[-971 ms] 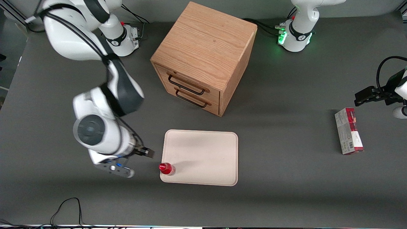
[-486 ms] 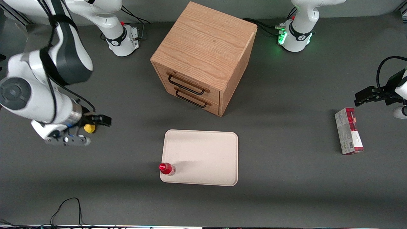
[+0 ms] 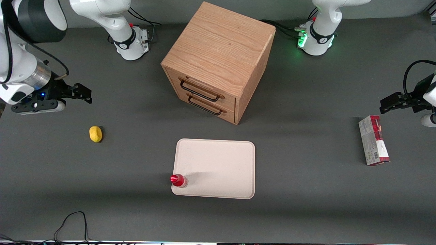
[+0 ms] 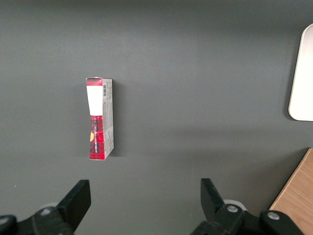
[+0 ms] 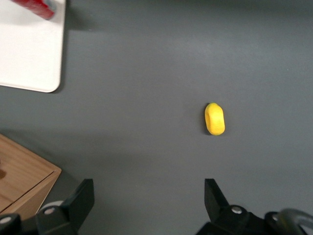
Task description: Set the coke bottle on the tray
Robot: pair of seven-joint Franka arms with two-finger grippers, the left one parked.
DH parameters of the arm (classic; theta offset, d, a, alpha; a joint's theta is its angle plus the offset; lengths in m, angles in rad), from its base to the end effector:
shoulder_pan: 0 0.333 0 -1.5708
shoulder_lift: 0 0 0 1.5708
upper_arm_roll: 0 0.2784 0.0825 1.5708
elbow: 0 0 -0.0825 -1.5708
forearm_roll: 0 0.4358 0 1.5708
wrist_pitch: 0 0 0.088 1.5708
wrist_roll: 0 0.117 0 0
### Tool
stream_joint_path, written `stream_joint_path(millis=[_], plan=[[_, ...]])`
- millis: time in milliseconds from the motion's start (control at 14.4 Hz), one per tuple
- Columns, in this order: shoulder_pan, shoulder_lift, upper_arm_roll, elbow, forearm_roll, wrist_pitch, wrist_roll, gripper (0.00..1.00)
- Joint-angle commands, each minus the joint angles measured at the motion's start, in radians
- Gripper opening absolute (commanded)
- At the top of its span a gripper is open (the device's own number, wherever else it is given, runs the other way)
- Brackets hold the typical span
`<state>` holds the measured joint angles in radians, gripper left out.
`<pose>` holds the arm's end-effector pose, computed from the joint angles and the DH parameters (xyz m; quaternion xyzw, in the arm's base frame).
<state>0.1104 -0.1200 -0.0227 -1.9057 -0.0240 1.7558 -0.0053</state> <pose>0.5744 0.0478 0.4874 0.9986 0.0490 -0.0145 0.0110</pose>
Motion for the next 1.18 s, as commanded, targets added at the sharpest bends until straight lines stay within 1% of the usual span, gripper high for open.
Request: stream_joint_path(millis=[0, 208, 624, 694, 832, 971, 1110], plan=[[0.023, 0.055, -0.016, 0.097, 0.019, -0.065, -0.013, 1.0], [0.028, 0.08, -0.016, 0.166, 0.019, -0.113, -0.012, 1.0], [0.029, 0.08, -0.016, 0.198, 0.026, -0.133, -0.01, 1.0], [0.044, 0.08, -0.02, 0.203, 0.027, -0.147, -0.012, 1.0], [0.072, 0.103, -0.063, 0.241, 0.03, -0.189, -0.012, 1.0], [0.072, 0.117, -0.066, 0.273, 0.032, -0.234, -0.037, 1.0], [0.071, 0.117, -0.066, 0.283, 0.032, -0.248, -0.048, 1.0]])
